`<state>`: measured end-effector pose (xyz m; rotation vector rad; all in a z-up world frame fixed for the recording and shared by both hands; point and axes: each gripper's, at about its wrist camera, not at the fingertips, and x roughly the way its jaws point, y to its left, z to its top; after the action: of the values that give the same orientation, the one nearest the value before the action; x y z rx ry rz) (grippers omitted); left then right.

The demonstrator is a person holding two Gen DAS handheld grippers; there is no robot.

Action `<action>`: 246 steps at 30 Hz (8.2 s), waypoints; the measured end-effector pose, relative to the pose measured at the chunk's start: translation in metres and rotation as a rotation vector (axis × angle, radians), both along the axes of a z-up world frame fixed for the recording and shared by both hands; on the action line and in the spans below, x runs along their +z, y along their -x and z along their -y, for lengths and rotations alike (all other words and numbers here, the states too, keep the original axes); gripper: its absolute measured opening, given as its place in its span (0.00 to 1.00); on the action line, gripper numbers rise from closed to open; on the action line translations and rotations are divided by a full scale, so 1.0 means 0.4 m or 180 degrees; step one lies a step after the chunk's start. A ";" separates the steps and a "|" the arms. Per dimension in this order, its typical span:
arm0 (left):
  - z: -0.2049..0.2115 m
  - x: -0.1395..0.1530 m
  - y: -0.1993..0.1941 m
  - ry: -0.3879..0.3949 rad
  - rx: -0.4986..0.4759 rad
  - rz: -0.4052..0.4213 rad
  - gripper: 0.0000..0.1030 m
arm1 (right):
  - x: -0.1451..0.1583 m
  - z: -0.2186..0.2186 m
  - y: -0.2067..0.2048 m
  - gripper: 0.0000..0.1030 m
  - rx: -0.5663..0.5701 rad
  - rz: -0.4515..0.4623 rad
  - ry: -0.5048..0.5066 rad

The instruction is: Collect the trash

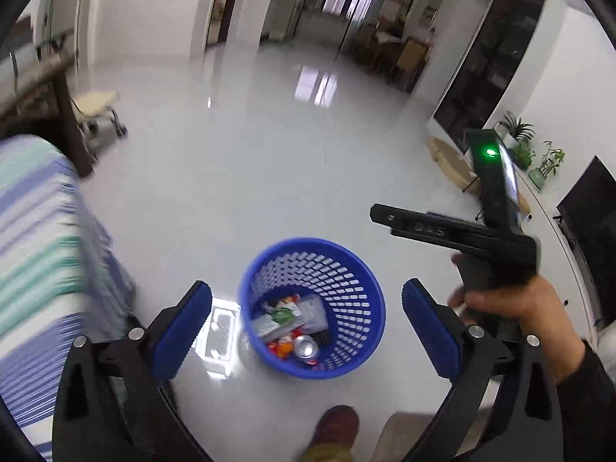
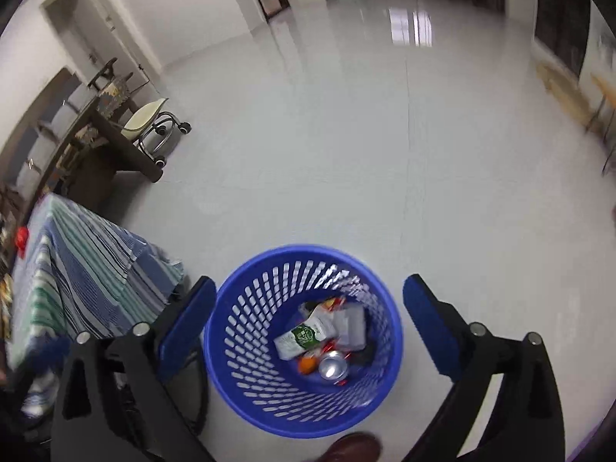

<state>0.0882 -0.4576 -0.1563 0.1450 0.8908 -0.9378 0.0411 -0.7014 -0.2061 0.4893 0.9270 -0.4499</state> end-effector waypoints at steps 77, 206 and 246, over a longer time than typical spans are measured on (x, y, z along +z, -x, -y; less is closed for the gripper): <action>-1.091 -0.040 -0.502 -0.0642 0.1864 0.0141 0.41 | 0.108 -1.176 -0.905 0.95 0.2696 -0.0103 0.0178; 0.283 -0.333 -0.128 -0.0312 -0.0173 -0.0804 0.78 | -0.146 0.053 -0.041 0.78 0.0276 -0.0515 -0.0438; -1.287 0.077 -0.458 -0.0425 0.2597 0.0052 0.95 | 0.087 -1.294 -0.318 0.96 0.2893 0.0082 0.0545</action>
<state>0.2714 0.0573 -0.1255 -0.0984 0.8865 -0.1178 0.1684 -0.1838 -0.1713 -0.1086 0.9745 0.3034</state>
